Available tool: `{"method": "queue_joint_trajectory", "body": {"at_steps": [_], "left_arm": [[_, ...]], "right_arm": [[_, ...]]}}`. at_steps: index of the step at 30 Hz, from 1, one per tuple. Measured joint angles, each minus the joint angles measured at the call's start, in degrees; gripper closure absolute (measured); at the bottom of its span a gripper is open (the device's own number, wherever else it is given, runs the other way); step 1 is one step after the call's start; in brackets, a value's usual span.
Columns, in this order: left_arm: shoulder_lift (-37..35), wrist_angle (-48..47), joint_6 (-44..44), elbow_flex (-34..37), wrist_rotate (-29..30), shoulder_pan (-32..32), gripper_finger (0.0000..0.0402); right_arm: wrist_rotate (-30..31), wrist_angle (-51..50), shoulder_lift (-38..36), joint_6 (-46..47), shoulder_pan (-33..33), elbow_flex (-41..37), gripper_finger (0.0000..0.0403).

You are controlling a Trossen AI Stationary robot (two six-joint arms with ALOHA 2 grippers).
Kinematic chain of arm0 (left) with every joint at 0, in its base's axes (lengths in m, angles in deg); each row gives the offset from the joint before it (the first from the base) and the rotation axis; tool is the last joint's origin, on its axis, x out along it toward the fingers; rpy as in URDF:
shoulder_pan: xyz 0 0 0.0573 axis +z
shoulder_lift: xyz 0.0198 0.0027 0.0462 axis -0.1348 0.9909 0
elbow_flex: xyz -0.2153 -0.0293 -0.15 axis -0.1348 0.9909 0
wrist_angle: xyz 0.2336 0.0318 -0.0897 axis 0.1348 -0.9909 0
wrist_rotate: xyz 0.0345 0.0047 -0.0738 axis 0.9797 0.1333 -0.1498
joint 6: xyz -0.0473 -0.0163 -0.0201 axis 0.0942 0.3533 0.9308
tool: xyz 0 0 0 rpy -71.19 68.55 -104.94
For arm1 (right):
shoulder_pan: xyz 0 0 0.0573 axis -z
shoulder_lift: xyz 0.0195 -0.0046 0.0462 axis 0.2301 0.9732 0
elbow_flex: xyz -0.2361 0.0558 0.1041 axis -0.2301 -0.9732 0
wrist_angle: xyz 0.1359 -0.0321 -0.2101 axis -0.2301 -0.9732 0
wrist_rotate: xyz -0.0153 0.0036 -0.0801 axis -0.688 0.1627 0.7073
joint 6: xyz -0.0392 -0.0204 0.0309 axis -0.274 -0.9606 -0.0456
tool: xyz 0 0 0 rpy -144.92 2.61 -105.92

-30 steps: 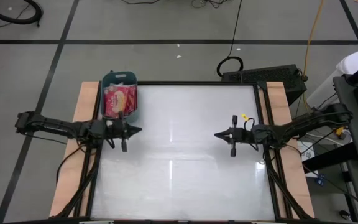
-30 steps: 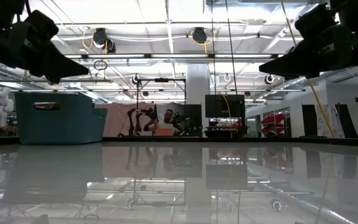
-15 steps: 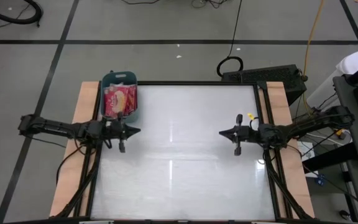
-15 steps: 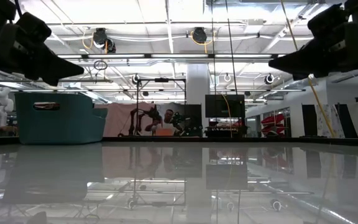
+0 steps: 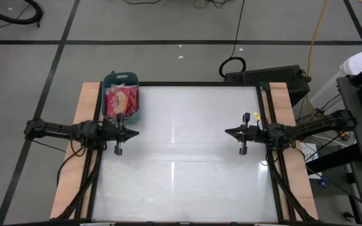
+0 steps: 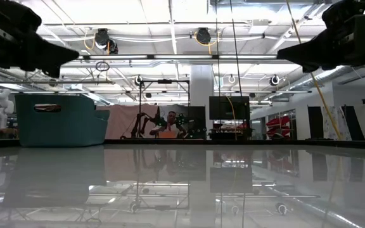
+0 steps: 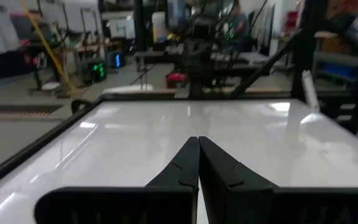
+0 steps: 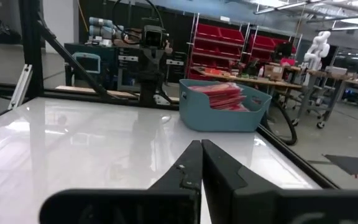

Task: Sort popcorn bags into baskets
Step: Return to Home Position

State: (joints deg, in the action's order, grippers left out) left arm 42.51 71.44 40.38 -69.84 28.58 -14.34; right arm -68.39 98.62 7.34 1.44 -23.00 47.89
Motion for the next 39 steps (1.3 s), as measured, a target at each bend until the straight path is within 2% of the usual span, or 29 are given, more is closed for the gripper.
{"method": "queue_joint_trajectory", "body": {"at_steps": [8,20,27,31,39], "left_arm": [[-7.80,-4.90,-1.28,-0.02,-0.41,0.02,0.0396],[-7.73,-5.61,-1.25,-0.11,-0.47,0.03,0.0396],[-7.73,-5.74,-0.95,-0.11,-0.47,0.03,0.0396],[-7.73,-5.79,-1.30,-0.11,-0.47,0.03,0.0396],[-7.73,-5.84,-2.04,-0.11,-0.44,0.31,0.0396]], "right_arm": [[0.00,-7.58,-9.46,-1.03,0.00,-0.04,0.0403],[-0.13,-20.74,-20.64,-0.25,0.00,-0.09,0.0403],[-0.26,-29.01,-23.12,5.26,0.00,-0.09,0.0403],[-0.64,-29.59,-23.09,5.84,0.00,-0.11,0.0403],[-7.79,-30.40,-24.92,1.74,0.15,-0.11,0.0403]]}}
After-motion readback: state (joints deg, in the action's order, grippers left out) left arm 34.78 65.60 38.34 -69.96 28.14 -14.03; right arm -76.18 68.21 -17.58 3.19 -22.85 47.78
